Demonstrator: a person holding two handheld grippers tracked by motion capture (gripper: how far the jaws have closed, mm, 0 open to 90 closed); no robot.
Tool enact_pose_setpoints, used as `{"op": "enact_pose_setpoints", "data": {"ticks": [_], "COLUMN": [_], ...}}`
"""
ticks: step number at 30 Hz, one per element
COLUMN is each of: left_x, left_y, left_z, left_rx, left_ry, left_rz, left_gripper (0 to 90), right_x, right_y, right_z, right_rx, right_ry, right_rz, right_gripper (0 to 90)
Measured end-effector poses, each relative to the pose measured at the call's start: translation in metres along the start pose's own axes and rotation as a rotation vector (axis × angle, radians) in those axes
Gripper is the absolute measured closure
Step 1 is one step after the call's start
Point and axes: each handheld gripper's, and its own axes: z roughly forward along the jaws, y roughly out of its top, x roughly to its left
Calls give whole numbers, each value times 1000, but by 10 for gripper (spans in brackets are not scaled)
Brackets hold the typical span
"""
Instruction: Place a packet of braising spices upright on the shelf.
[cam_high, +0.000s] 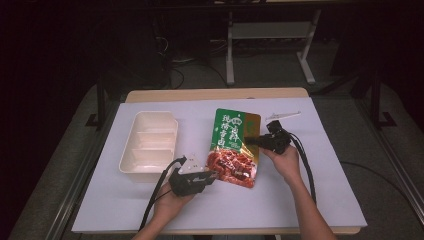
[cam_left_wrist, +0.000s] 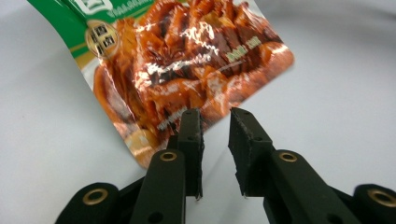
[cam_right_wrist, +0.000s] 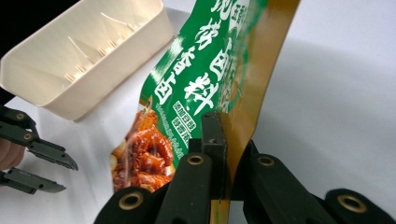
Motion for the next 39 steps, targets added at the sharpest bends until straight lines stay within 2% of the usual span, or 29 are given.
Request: {"op": "enact_pose_setpoints", "data": {"ticks": [6,12,27,29,39], "left_x": [-3,-8,-18,-19,-23], "left_y": [-5,-12,-23,-25,-32], "left_z": [-8,-18,-31,-33,-39], "left_rx": [-20,-41,-55,-53,-69], "left_ry": [-21,-40,-57,-62,-65], "left_rz": [-3,5,15,24,24], "left_gripper": [687,637,563,561,536], "right_x": [15,37,61,70,91], "right_y": [11,25,36,41,52], "right_z": [-7,-12,-16,-18,-18], "right_rx": [-14,-23,-43,-51,-64], "right_ry": [1,12,19,19,10], "right_rz": [-43,-113,-174,-196,-248], "right_gripper": [895,896,896,897,897]}}
